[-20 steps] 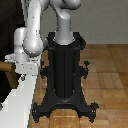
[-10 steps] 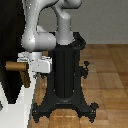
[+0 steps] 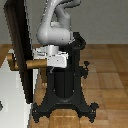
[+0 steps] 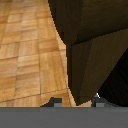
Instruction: Open the door by pressing down and pulling on the handle.
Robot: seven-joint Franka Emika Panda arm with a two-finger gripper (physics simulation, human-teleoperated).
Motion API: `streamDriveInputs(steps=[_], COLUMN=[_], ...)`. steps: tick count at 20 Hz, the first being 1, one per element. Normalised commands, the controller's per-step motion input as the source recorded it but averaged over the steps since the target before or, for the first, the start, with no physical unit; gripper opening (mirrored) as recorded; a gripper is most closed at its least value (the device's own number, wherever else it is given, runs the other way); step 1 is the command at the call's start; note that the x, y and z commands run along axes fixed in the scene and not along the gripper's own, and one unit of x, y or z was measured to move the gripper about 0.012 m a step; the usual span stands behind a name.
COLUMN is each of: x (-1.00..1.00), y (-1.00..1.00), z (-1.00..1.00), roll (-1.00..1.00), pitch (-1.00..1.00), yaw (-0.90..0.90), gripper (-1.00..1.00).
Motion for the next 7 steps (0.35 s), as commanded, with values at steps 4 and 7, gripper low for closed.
streamDriveInputs(steps=[4,7], x=[0.0,0.0], y=[0.0,0.0], z=[0.0,0.0], roll=[0.0,0.0], pitch=[0.0,0.0], yaw=[0.0,0.0], gripper=[-1.0,-1.0])
